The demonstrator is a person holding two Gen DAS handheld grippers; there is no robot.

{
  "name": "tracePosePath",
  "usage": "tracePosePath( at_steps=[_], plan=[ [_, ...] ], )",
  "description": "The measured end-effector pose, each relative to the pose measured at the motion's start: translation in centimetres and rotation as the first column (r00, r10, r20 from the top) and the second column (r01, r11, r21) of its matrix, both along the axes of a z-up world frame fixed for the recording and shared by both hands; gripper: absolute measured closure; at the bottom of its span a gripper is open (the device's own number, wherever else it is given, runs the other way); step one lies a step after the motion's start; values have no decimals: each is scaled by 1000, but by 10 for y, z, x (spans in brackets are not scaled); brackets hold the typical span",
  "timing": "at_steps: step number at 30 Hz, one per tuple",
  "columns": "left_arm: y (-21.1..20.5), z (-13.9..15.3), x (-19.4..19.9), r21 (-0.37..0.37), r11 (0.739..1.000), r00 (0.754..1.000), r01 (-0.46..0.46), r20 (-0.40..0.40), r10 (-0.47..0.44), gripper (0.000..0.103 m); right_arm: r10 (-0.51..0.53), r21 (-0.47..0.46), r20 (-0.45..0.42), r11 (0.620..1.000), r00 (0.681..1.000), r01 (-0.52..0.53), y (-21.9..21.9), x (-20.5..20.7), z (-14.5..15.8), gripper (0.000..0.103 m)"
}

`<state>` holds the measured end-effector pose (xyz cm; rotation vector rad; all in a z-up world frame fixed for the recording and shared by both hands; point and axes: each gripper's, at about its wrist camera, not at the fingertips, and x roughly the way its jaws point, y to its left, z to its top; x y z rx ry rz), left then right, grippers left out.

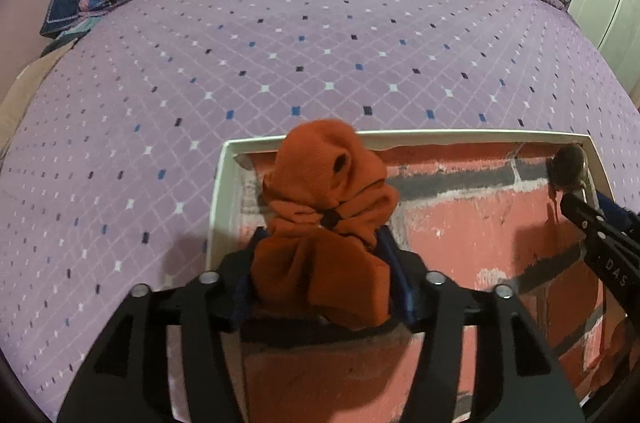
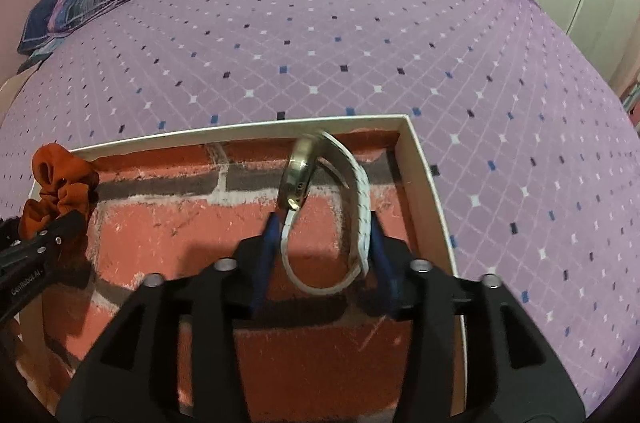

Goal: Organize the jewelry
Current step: 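Carry scrunchie and watch into the brick tray and open both tools, then grasp the black claw clip with the right tool while the left tool grasps the black hair tie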

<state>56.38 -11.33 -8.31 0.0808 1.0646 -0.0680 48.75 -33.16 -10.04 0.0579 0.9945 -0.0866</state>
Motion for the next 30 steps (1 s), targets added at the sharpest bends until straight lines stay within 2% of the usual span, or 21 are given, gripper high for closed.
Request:
tracePosePath(
  at_steps=[2,7,9,12,13,20,24,30],
  plan=[
    [2,4,-5,-13,1000,1000,-4,-1,4,39,9,-6,17,1000,1000,-8,-1,-8,7,40],
    [7,16,-31,-43,999,1000,8,9,-8,30,15,47,81,999,997,-18,-10,-35,25,10],
    [10,22,-42,-49,999,1000,17,21,-16,28,8,26,108,1000,994,-11,-12,-53,36,5],
    [21,35,-70,-55,998,999,24,43,-22,26,2,8,145,1000,989,-3,-18,-77,50,4],
    [26,39,-79,-63,998,998,26,53,-23,22,-2,12,151,1000,989,0,-21,-85,53,4],
    [74,80,-151,-91,995,988,38,155,-23,14,-28,-2,180,1000,983,29,-42,-150,77,4],
    [102,103,-192,-60,998,975,32,222,-18,10,-54,-12,188,998,981,57,-49,-191,88,4],
    [133,112,-238,-74,996,970,42,242,-23,9,-71,-29,227,996,971,80,-49,-247,93,4]
  ],
)
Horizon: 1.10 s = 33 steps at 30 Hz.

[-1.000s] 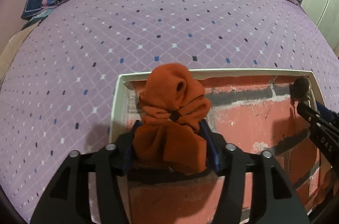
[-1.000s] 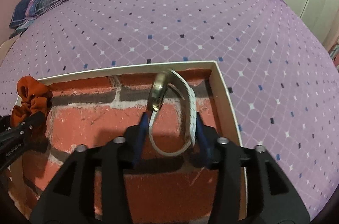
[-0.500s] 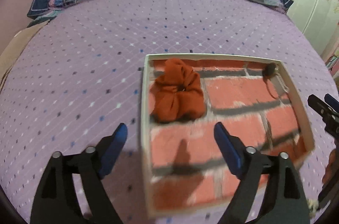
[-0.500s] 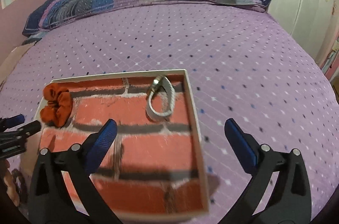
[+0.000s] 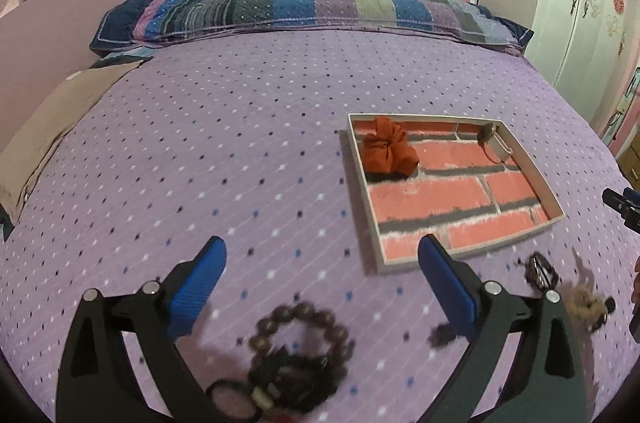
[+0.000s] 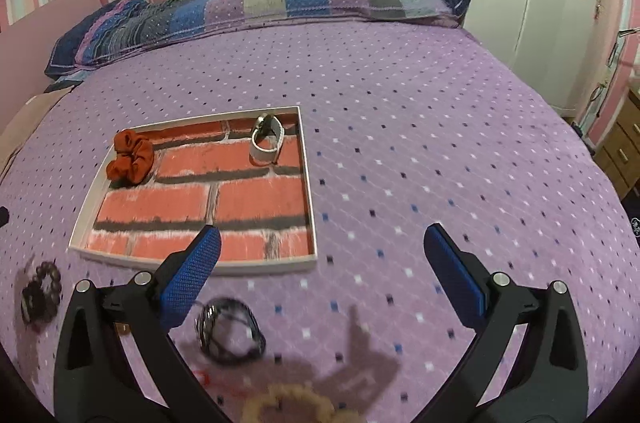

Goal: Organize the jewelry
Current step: 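Grasp the black claw clip with the right tool while the left tool grasps the black hair tie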

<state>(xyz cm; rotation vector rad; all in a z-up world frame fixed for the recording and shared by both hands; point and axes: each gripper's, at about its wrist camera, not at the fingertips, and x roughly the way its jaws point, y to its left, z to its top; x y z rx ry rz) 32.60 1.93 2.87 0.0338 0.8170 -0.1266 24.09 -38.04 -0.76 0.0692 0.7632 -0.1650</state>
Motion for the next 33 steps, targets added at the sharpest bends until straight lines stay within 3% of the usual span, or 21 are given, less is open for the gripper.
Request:
tracePosePath(
  at_steps=[5,10,16,19,26,33],
  plan=[
    [20,2,-34,3,1000,1000,-7,17,7,8,5,12,-31,1000,1000,-4,4,-29,-5,4],
    [54,0,-63,-42,998,998,-52,16,52,8,-3,39,36,999,999,1,6,-65,-6,4],
    [81,-13,-88,-75,993,995,-96,11,97,8,17,97,47,995,999,-22,5,-100,-20,4],
    [83,-20,-97,-75,992,995,-102,11,103,9,-7,93,66,996,998,1,4,-117,-25,4],
    [69,-42,-117,-56,993,994,-107,15,108,9,-34,-52,84,998,996,38,12,-148,-51,4],
    [53,-60,-126,-47,994,995,-99,17,99,9,-53,-25,80,998,995,55,3,-161,-77,4]
  ],
)
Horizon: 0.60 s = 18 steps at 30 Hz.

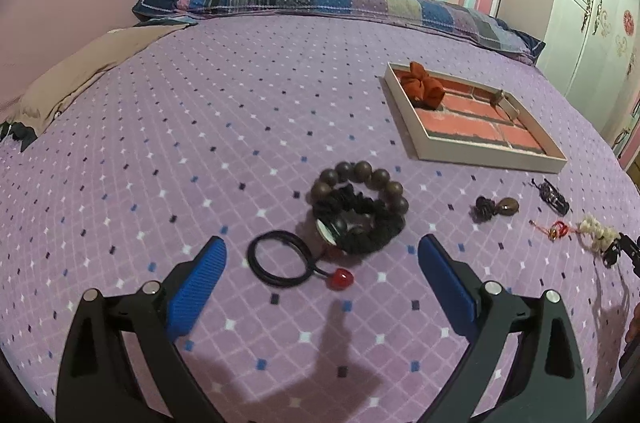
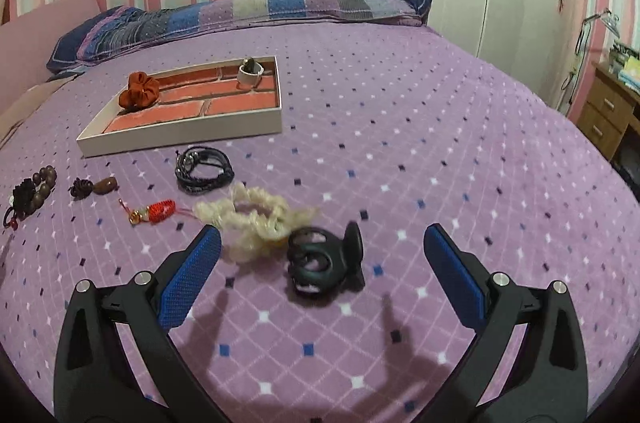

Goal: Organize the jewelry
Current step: 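Grasp the black claw clip with the right tool while the left tool grasps the black hair tie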

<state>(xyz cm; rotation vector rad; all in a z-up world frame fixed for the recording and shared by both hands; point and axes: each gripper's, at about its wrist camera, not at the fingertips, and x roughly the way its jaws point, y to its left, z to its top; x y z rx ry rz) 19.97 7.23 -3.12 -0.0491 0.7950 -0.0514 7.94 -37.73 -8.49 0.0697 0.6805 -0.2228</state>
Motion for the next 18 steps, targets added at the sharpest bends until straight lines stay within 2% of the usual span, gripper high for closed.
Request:
tracePosePath(
  at_steps=[4,9,14,18],
  plan=[
    [-7,-9,-1,8,1000,1000,10,-6,-10,9,-3,-21,-13,1000,1000,3,-1,-4,-8,5],
    [-6,-15,1,-19,1000,1000,-2,-9,1,9,2,-53,-29,999,1000,-4,2,-6,-18,7],
    [-4,-13,11,-42,999,1000,0,1,0,9,7,-45,-33,999,999,-9,4,-2,-22,13],
    [-2,-19,25,-25,1000,1000,0,-8,0,10,9,-27,-44,1000,999,-10,2,3,-25,22]
  ],
)
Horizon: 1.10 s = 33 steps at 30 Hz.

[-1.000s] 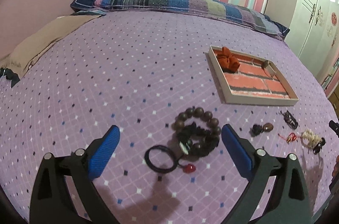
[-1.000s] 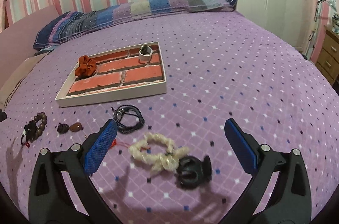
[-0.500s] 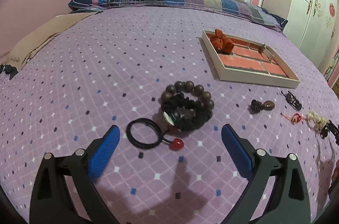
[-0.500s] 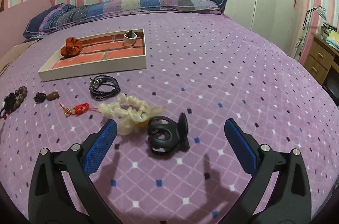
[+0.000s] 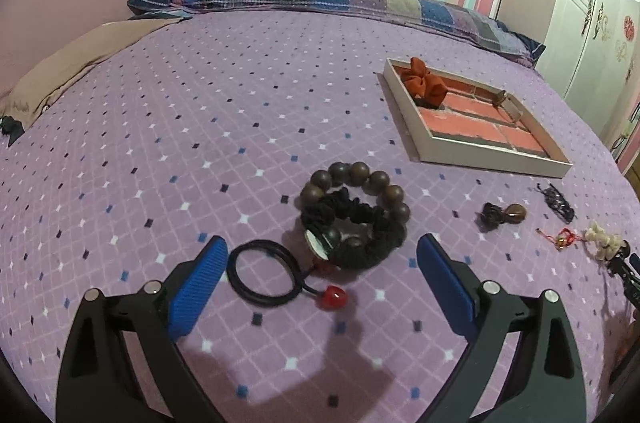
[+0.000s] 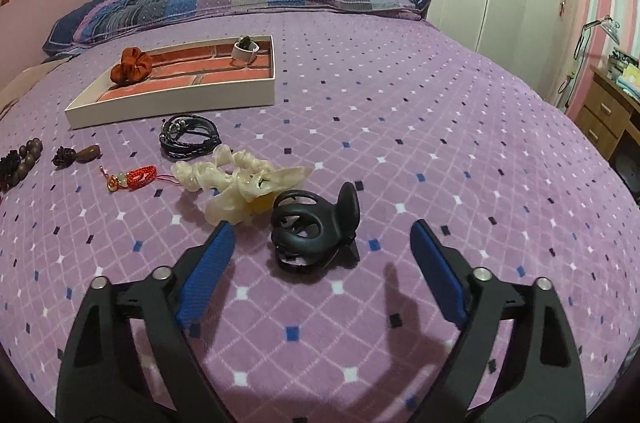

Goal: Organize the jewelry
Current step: 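Grasp the black claw clip with the right tool while the left tool grasps the black hair tie, then carry hair tie and claw clip into the tray and open both tools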

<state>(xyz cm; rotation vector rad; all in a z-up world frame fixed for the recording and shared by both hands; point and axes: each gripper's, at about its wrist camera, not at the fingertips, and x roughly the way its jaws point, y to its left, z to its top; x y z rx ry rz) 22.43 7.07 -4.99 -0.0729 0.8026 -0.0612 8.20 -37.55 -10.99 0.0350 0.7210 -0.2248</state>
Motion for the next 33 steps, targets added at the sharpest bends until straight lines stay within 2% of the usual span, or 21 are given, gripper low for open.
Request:
tracePosePath(
  at_steps=[4,10,12,14,20,21,24,26,33],
  plan=[
    [3,-8,13,-19,1000,999,14,-34,-15,24,-4,14,-11,1000,1000,4,-3,4,-4,30],
    [2,-17,26,-39,999,998,22,-64,-25,29,2,26,-22,1000,1000,-2,-5,6,-8,37],
    [2,-18,29,-47,998,997,30,-68,-33,34,3,33,-26,999,1000,-2,-6,7,-8,39],
    [2,-19,31,-46,998,996,35,-74,-38,46,5,37,-31,999,1000,-4,-5,9,-9,43],
    [4,-24,34,-54,998,995,34,-87,-39,55,15,31,-40,999,999,-14,-4,11,-10,52],
    [4,-25,33,-55,998,995,37,-86,-41,56,17,33,-38,999,999,-15,-3,11,-10,57],
    [2,-24,32,-53,998,995,46,-82,-50,63,16,36,-33,999,999,-15,-3,11,-10,57],
    [1,-24,32,-50,997,995,54,-81,-57,71,15,35,-32,999,999,-14,-3,11,-9,57],
    [5,-26,34,-70,997,995,33,-92,-40,84,10,35,-13,999,1000,-9,-4,8,-5,58]
  ],
)
